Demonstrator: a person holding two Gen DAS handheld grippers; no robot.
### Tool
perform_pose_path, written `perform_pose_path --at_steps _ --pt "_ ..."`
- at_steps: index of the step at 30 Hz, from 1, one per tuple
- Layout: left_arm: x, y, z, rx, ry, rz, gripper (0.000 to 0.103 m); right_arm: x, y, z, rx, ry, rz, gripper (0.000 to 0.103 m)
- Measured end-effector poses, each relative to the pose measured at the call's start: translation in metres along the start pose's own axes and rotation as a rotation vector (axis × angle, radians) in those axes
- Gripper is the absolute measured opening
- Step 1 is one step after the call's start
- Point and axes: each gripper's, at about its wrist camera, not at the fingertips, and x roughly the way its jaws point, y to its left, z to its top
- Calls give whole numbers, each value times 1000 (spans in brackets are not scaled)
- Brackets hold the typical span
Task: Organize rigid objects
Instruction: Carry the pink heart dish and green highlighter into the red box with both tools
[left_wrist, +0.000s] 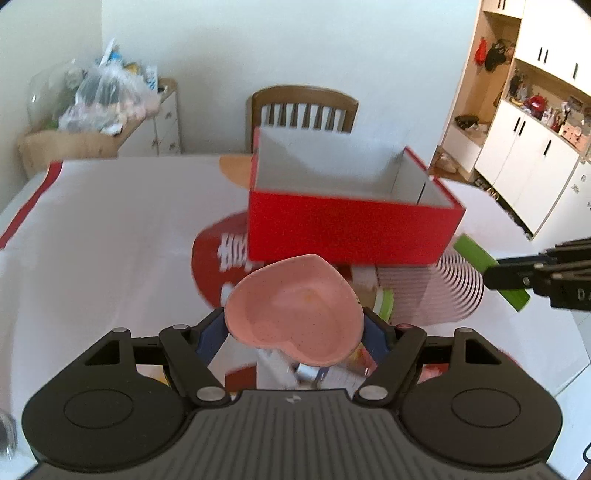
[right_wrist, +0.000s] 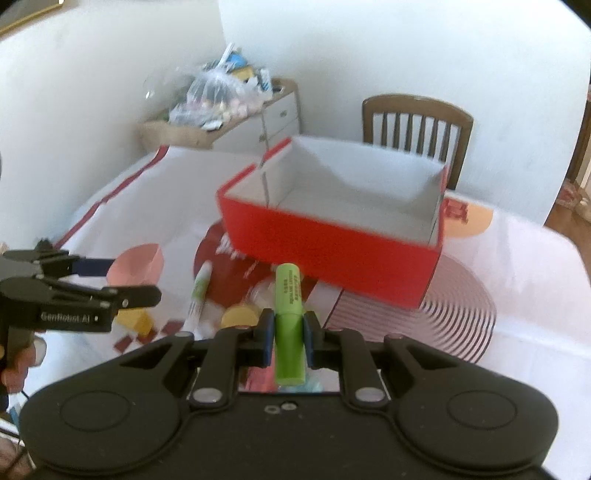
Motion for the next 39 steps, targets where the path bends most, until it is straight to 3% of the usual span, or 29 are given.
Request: perform_pose_path --at_steps 11,20,27,39 --pt "28 -14 78 81 -48 9 76 23 -34 62 24 -53 -58 15" --pt "80 -37 130 189 -46 -13 76 66 -57 95 22 -29 -90 15" --pt "141 -49 157 231 10 -17 76 112 -73 103 26 39 -96 15" --pt "240 -57 170 280 233 10 76 181 -79 103 -23 196 -127 15"
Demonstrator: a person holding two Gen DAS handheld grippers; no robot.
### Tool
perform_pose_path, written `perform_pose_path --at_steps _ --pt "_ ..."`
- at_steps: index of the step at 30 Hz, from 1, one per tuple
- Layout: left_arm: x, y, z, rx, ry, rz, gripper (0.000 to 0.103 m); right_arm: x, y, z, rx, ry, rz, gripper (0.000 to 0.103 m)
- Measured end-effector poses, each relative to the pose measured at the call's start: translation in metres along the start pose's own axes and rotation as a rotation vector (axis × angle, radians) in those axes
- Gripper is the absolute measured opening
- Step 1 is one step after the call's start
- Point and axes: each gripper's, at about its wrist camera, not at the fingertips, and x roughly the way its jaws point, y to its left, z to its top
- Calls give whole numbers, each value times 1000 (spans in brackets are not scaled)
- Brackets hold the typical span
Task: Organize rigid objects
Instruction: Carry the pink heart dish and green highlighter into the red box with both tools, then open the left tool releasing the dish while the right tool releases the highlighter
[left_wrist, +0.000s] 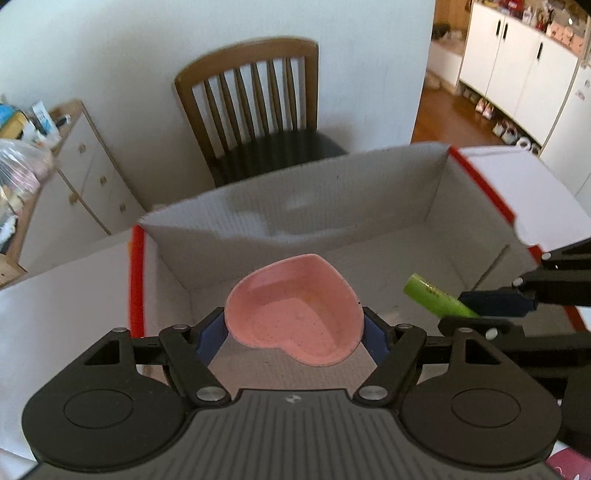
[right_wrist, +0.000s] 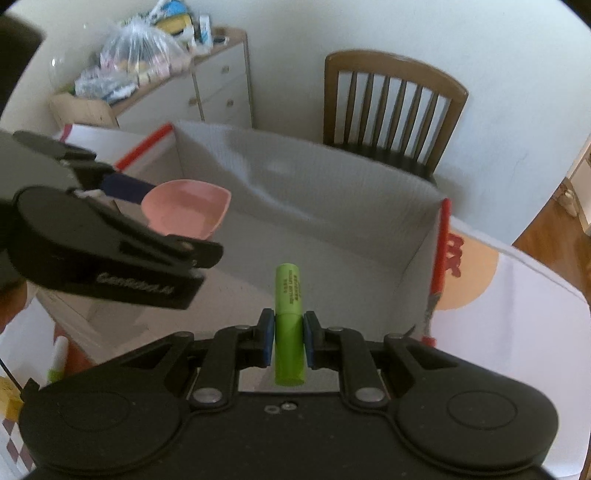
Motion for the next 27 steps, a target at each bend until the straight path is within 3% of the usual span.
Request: perform_pose_path --at_steps 8,16,24,27 --pt "32 1 0 1 128 -25 76 22 2 -4 -7 76 9 15" --pt "57 4 2 -4 313 -52 76 29 1 -3 3 123 24 15" --pt "66 -1 1 17 382 -14 76 33 1 -2 -4 159 22 23" --pt "61 -2 5 -5 366 -19 76 31 -4 -4 5 151 25 27"
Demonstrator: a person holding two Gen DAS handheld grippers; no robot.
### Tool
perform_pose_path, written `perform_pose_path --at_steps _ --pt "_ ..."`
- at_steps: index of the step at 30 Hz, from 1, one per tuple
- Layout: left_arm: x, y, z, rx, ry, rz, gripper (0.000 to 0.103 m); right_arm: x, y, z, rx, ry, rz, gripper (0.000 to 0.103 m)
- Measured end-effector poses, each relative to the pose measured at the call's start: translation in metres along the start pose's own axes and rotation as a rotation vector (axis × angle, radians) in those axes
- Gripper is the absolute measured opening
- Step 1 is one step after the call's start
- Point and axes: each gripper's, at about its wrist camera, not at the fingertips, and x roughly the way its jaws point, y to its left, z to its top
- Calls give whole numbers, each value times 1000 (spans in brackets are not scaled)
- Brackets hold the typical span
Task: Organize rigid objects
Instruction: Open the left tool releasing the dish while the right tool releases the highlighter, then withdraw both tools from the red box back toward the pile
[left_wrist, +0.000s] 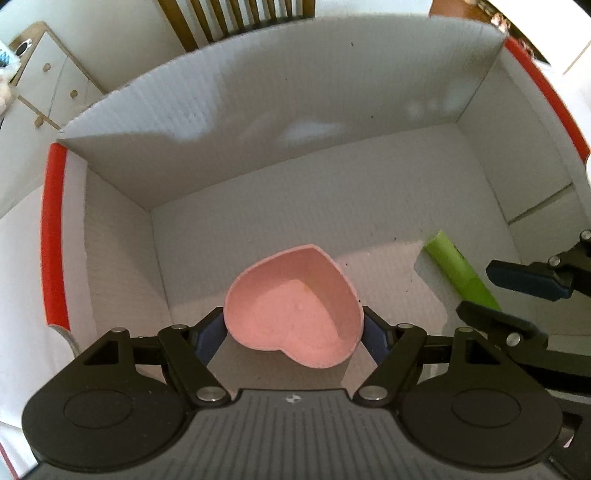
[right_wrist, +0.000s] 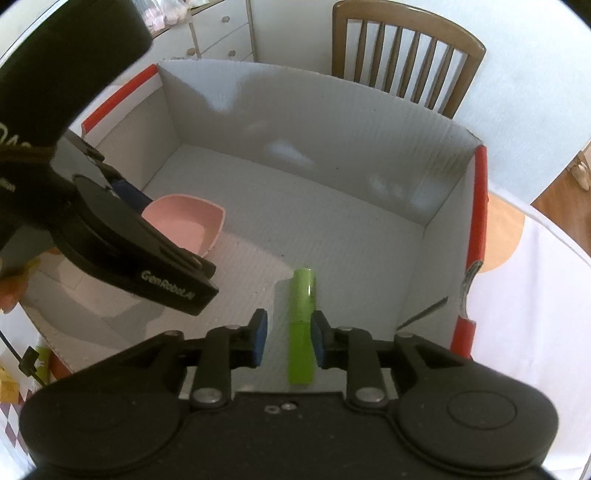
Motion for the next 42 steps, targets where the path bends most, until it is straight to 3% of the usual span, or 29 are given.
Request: perform_pose_path --at_steps 16,42 --pt "-41 12 -21 -64 -132 -49 76 -37 1 -4 20 -85 -1 52" --pt "-167 -2 -122 -76 -503 -36 76 -140 28 -52 47 -304 13 66"
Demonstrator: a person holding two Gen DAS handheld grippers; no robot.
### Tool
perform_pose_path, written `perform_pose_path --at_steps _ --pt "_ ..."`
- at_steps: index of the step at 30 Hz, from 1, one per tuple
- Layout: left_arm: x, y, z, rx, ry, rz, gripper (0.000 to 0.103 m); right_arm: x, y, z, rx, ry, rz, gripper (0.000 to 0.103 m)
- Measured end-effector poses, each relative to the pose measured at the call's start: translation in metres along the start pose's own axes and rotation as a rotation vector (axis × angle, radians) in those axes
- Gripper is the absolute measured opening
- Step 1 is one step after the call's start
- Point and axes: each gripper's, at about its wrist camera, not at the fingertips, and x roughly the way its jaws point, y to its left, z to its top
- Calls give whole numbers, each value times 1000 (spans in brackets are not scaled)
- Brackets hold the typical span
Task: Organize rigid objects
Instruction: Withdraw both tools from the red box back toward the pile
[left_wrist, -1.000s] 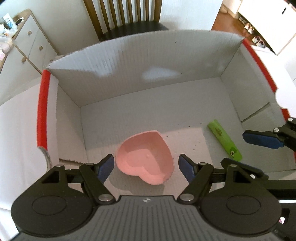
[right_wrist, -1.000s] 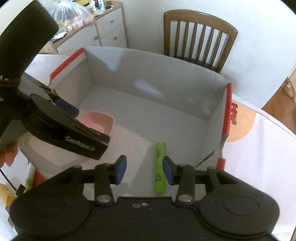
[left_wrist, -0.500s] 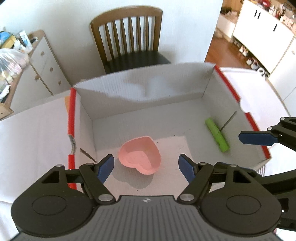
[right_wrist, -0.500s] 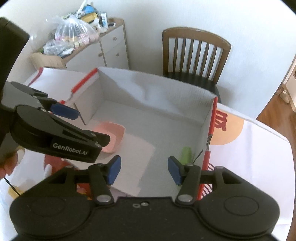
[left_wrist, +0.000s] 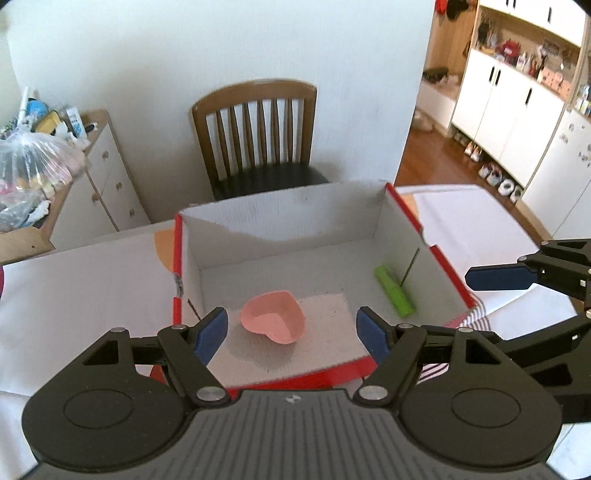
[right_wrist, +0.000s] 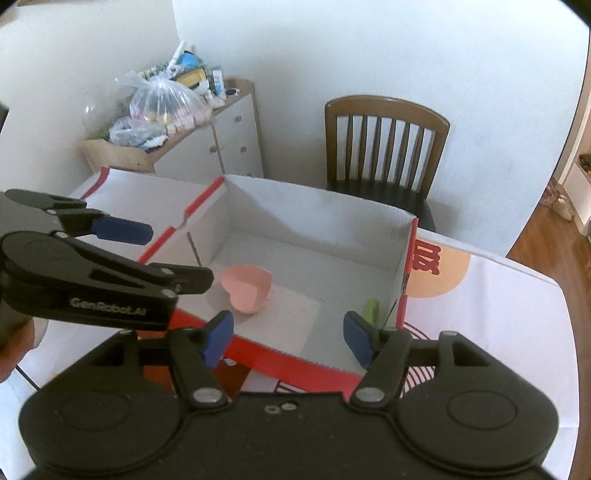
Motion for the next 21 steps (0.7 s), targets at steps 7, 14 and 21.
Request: perform_pose_path --at_steps 7,14,21 --pt "-45 10 -28 -25 -85 -3 76 -35 21 -10 1 -59 12 73" --pt "-82 19 -63 -41 -157 -7 76 -64 43 -23 7 -104 22 83" --pt "-113 28 -95 -52 -216 4 83 -89 66 -38 -4 -129 32 91"
